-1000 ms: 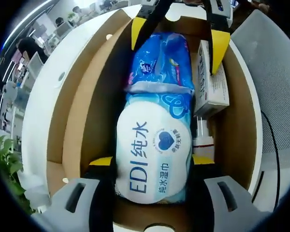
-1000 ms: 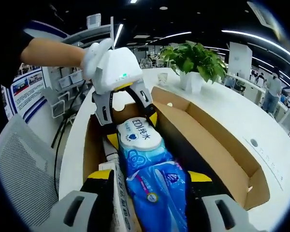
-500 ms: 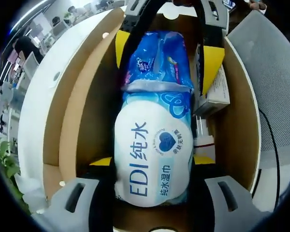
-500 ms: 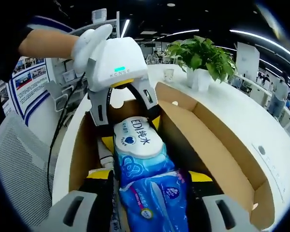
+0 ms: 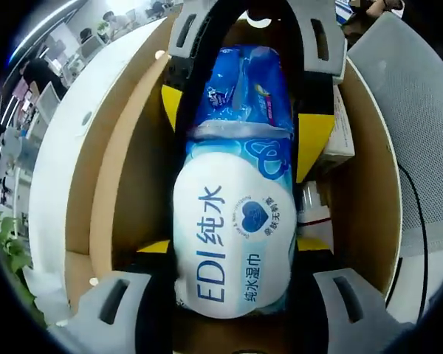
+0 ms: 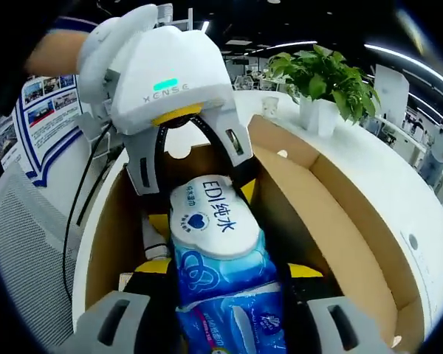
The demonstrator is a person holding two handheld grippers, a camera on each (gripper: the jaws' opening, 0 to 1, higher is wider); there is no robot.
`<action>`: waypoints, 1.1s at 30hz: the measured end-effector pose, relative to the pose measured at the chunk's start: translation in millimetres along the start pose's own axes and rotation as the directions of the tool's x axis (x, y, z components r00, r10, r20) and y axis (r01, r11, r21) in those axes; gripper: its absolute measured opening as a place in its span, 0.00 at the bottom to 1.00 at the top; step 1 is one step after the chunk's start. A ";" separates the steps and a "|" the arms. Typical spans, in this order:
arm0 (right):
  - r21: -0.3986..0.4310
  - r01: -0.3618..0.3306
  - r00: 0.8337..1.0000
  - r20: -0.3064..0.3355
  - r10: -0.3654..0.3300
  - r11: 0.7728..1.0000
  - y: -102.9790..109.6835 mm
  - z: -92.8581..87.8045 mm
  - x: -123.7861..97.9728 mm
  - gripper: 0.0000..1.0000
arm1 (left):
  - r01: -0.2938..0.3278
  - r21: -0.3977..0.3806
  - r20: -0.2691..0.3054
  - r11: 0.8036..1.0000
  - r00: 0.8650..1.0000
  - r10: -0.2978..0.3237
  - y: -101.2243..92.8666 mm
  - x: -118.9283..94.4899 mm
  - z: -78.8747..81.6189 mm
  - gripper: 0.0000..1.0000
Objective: Operate the shoe box by opening the lid, removing the specified soft item, and placing it in the target area until the item is outside and the box remains undamaged.
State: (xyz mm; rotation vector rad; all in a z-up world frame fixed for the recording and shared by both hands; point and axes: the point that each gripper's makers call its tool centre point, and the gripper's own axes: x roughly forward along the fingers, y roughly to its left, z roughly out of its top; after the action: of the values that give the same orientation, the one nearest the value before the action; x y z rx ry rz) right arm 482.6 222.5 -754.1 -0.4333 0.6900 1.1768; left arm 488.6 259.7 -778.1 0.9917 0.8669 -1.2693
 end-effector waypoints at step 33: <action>-0.148 -0.103 0.994 -0.050 0.096 0.984 9.9 4.3 33.2 0.54 | 0.011 -0.002 0.091 1.000 0.996 -0.011 -2.4 3.2 1.2 0.64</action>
State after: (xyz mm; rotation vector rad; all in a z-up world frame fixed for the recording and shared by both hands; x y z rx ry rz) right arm 481.7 251.4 -773.6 -0.5574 0.6685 1.3225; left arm 486.6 257.4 -781.0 0.9211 0.8046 -1.3124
